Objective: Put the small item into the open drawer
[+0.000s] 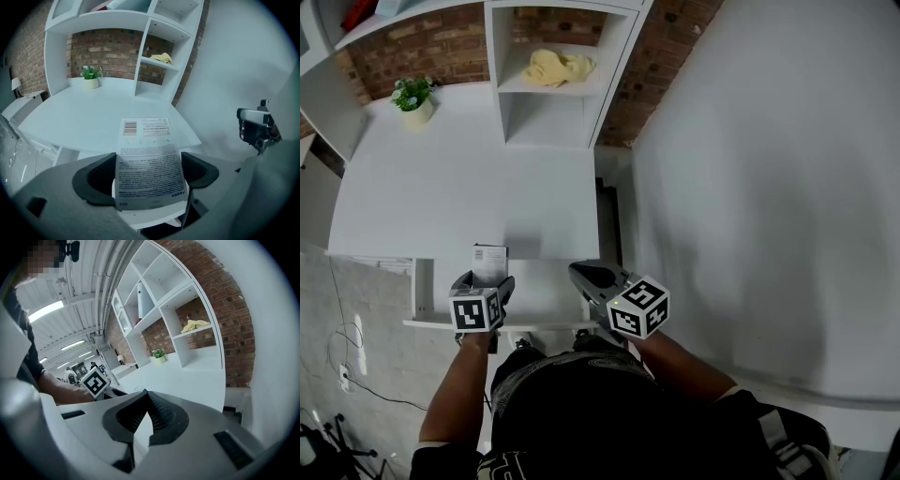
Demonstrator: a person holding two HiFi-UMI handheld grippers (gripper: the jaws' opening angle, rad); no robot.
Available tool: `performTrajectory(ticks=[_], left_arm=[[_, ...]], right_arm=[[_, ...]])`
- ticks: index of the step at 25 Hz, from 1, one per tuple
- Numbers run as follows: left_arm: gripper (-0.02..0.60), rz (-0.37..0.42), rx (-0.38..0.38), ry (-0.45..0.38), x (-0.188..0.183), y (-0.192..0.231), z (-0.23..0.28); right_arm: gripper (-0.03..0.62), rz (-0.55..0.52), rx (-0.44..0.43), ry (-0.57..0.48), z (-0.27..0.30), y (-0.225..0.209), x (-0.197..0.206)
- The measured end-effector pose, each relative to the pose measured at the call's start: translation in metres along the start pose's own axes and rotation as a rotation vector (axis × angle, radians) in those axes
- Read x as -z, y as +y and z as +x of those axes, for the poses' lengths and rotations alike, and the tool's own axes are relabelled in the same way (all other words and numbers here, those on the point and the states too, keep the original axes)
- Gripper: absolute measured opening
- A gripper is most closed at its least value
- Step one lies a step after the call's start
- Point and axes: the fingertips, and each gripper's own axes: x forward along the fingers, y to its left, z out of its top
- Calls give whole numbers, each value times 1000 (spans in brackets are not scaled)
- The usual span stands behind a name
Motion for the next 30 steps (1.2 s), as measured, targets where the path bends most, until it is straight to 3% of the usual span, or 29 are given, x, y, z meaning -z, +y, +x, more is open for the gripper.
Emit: performTrajectory(ticks=[6,16,30], left_arm=[[420,47,24,65,32,-19,15],[420,78,2,201,79,-25,49],[420,-85,9,347,103,-24,110]], right_arm=[[5,10,-4,14,0,-5,7],[5,31,13,14,-6,-20,13],[5,109,82,-7,-29,-39,29]])
